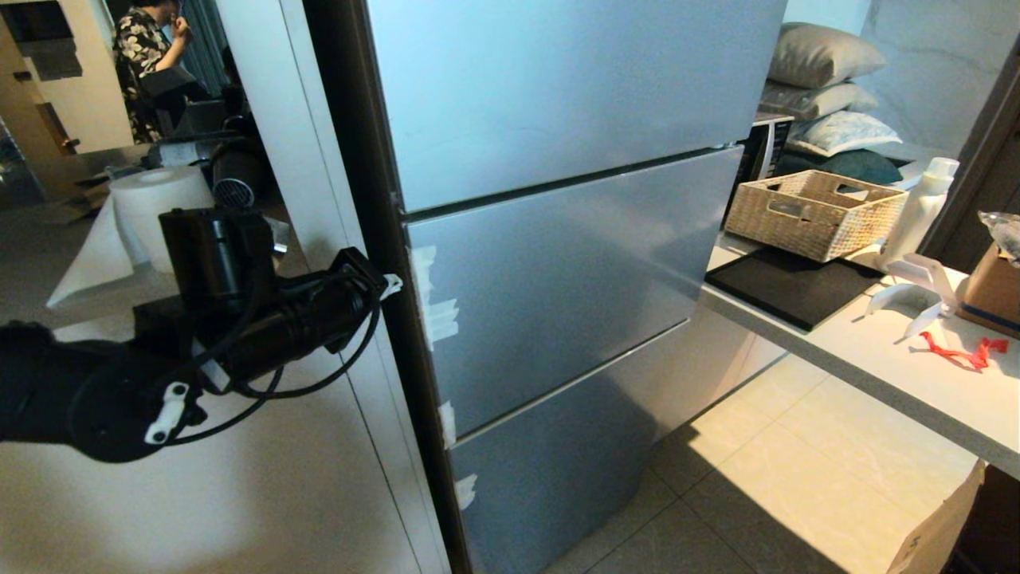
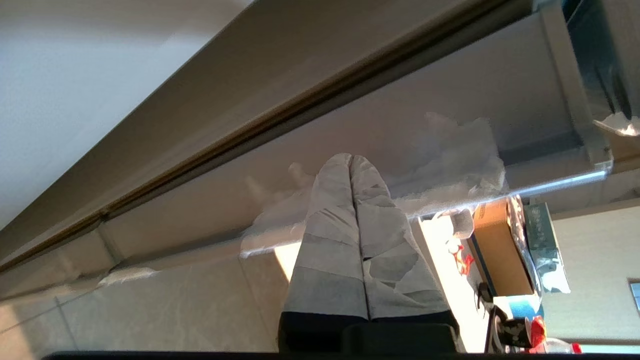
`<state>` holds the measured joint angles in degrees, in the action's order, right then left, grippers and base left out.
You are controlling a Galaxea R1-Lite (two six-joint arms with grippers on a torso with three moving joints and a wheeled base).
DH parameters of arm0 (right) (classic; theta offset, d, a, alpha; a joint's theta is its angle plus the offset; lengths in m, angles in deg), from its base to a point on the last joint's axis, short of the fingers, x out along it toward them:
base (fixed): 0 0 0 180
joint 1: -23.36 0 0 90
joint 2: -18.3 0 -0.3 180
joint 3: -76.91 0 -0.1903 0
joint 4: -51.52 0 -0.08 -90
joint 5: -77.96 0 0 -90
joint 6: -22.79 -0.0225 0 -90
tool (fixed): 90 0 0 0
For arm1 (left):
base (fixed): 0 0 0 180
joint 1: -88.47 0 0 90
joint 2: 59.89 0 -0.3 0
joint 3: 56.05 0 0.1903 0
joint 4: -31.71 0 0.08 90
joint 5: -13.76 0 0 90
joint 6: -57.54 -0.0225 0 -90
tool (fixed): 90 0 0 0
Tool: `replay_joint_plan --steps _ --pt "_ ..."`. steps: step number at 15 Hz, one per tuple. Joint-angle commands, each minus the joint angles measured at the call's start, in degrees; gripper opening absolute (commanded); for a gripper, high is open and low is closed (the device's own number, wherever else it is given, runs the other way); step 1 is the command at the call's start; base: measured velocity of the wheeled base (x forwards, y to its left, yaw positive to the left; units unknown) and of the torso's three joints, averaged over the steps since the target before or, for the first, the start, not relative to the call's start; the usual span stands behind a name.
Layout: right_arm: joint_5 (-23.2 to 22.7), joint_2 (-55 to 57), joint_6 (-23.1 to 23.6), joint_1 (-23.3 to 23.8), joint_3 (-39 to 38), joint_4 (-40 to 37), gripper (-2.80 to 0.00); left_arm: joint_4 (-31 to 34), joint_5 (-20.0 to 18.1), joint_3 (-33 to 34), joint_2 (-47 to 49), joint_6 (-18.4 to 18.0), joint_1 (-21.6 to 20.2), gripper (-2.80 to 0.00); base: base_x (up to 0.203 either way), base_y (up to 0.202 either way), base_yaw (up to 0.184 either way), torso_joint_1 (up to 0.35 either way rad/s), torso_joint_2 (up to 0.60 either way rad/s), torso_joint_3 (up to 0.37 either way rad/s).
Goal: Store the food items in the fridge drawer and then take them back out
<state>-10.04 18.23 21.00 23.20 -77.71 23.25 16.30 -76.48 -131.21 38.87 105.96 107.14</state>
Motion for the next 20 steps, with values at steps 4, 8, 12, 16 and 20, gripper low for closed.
replay_joint_plan --steps 4,8,12,16,20 --pt "0.02 0.07 -0.05 -0.02 0.01 -0.02 -2.8 -0.25 2.16 -3.06 2.5 0.2 1.89 -2.8 0.0 0.0 0.0 0.0 0.0 0.0" --pt "0.02 0.07 0.03 -0.02 0.01 -0.02 -2.8 -0.24 2.87 -3.15 2.5 0.18 4.43 -2.8 0.0 0.0 0.0 0.0 0.0 0.0" --pt "0.02 0.07 -0.05 -0.02 0.01 -0.02 -2.8 -0.16 4.19 -2.54 1.8 0.18 6.82 -2.8 0.0 0.0 0.0 0.0 0.0 0.0" --pt "0.02 0.07 -0.05 -0.02 -0.07 -0.02 -2.8 -0.16 4.29 -0.79 0.21 0.18 8.73 -2.8 0.0 0.0 0.0 0.0 0.0 0.0" --pt "0.02 0.07 0.0 -0.02 0.01 -0.02 -2.8 -0.16 4.26 2.22 -1.54 0.11 10.12 -2.8 0.0 0.0 0.0 0.0 0.0 0.0"
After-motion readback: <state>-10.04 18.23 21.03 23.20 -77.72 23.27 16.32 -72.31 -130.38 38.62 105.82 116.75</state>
